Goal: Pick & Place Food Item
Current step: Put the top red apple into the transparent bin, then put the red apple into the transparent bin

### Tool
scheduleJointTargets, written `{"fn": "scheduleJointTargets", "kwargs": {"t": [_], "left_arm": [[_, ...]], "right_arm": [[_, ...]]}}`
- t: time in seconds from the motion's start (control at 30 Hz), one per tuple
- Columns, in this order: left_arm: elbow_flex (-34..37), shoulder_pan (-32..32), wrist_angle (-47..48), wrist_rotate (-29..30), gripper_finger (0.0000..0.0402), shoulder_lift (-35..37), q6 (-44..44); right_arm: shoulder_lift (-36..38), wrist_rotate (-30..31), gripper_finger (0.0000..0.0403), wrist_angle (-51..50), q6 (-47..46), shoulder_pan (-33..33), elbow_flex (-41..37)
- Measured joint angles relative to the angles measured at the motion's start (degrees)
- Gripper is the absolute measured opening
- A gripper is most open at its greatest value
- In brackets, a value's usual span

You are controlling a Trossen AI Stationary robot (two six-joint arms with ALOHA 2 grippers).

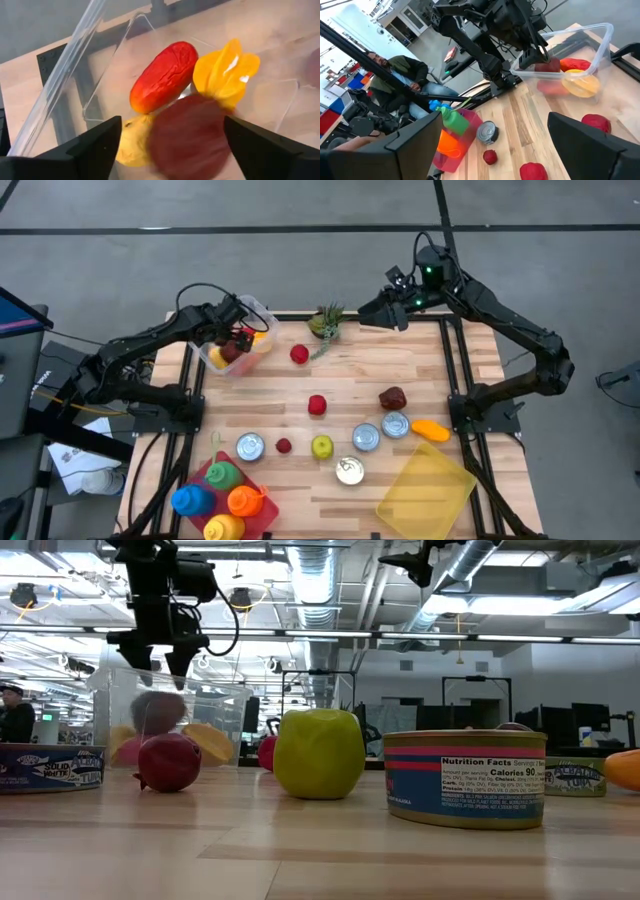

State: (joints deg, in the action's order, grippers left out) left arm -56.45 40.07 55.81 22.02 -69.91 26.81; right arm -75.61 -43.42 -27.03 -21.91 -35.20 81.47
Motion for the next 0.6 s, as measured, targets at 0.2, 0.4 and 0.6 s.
{"fn": "scheduleJointTargets", "kwargs": {"t": [0.2,0.4,0.6], "left_arm": [[-0.77,-0.35,0.31,-1.37,0.0385,0.61,-1.11],[-7.2,-2.74,-2.47,-7.03,0.0386,5.2,-1.2],[-9.14,-6.84,-13.72,-11.66,0.0376,12.91,-1.1]], "right_arm": [[0.0,0.0,0.0352,-2.08,-0.06,0.0,0.0],[1.68,12.28,0.0352,-22.62,10.2,0.92,0.02],[1.36,27.53,0.0352,-36.08,25.31,6.45,-5.59]]}}
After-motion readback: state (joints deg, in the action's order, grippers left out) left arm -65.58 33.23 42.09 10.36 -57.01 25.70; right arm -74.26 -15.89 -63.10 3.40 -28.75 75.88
